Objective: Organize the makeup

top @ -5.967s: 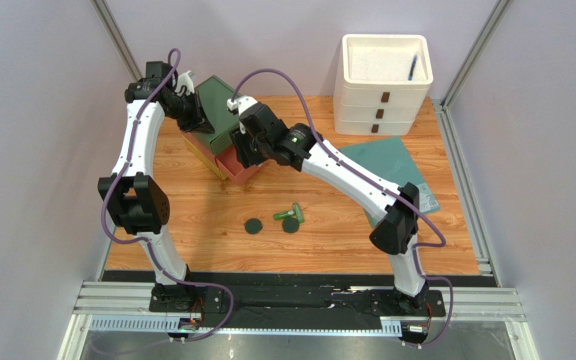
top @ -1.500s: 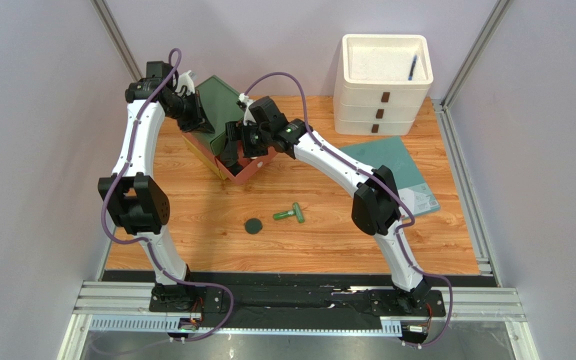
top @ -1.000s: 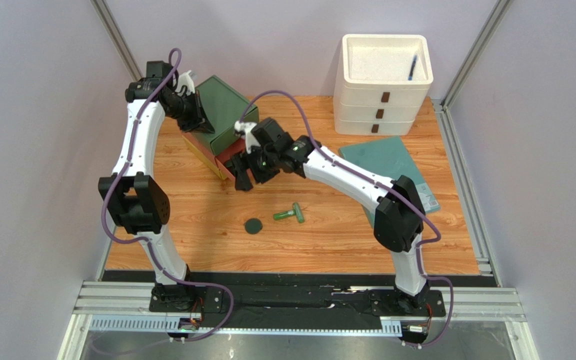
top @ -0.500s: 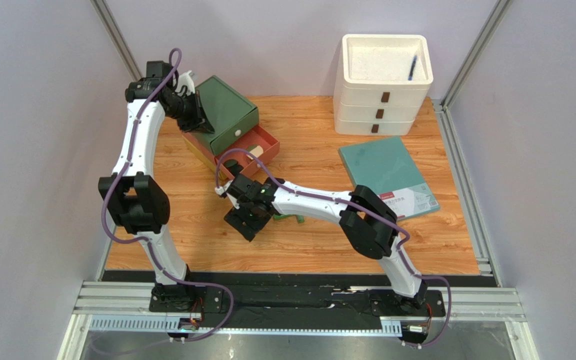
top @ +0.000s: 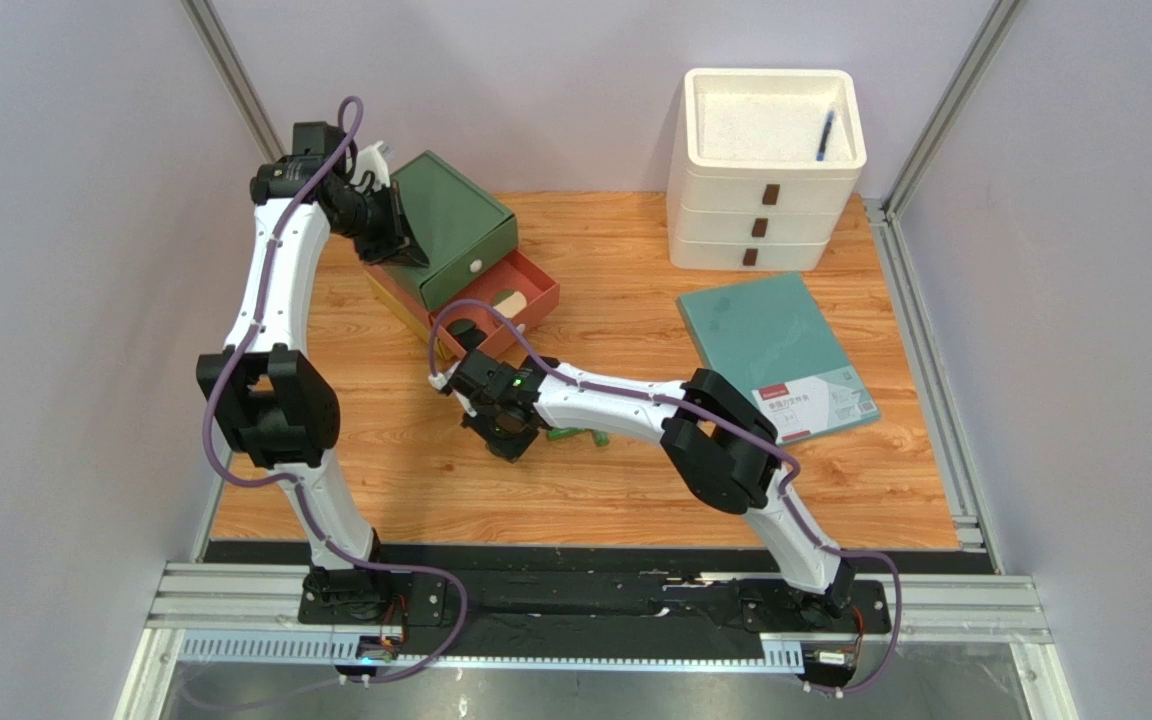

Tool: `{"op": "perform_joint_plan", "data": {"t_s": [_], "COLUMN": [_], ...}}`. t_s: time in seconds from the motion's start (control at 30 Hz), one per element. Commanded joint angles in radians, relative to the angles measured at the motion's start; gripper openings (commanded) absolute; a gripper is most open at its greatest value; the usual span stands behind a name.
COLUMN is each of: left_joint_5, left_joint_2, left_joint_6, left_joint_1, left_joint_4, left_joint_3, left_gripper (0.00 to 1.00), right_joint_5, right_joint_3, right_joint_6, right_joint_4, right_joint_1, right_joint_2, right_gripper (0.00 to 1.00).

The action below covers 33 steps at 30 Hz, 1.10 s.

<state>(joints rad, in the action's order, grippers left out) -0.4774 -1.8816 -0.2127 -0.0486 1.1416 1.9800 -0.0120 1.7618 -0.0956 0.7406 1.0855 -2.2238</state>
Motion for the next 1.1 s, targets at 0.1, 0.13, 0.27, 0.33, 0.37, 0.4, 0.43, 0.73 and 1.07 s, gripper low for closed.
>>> {"op": "perform_joint_plan", "data": {"t_s": [0.1,0.13,0.27,0.33,0.37,0.4,0.43,0.73,1.07], "left_joint_5": [0.137,0.135,0.131,0.132,0.134,0.132,0.131,0.123,0.129], "left_joint_2": [-0.073,-0.073,-0.071,-0.071,-0.071,-0.071,-0.071,-0.070,-0.067], "left_joint_6": [0.067,0.064,0.064,0.064,0.065,0.064,0.064,0.061,0.064], "left_joint_1": [-0.004,-0.004,-0.005,-0.004,-0.005,-0.005,-0.004,-0.005,-0.005], "left_joint_4": [0.126,0.126,0.121,0.118,0.119,0.118,0.119,0.118,0.121], "left_joint_3": [-0.061,-0.061,-0.066,-0.066,-0.066,-0.064,-0.064,-0.066,-0.075], "left_gripper": [0.00,0.00,0.00,0.00,0.00,0.00,0.00,0.00,0.00], "right_joint_5": [-0.026,-0.028,-0.039,-0.054,-0.069,-0.080,-0.091,-0.190,-0.178], "right_joint_3": [-0.004,-0.002,0.025,0.062,0.076,0.088,0.100,0.382,0.521], "right_joint_6": [0.008,0.008,-0.006,-0.019,-0.026,-0.029,-0.029,-0.044,-0.084], "right_joint_4": [-0.021,-0.024,-0.055,-0.066,-0.072,-0.078,-0.084,-0.078,-0.006], "right_joint_1": [0.001,-0.001,-0.016,-0.033,-0.038,-0.045,-0.058,-0.125,-0.137], "right_joint_2": [0.148,0.165,0.231,0.251,0.256,0.257,0.259,0.093,-0.019], "right_gripper": [0.00,0.00,0.00,0.00,0.00,0.00,0.00,0.00,0.77]}}
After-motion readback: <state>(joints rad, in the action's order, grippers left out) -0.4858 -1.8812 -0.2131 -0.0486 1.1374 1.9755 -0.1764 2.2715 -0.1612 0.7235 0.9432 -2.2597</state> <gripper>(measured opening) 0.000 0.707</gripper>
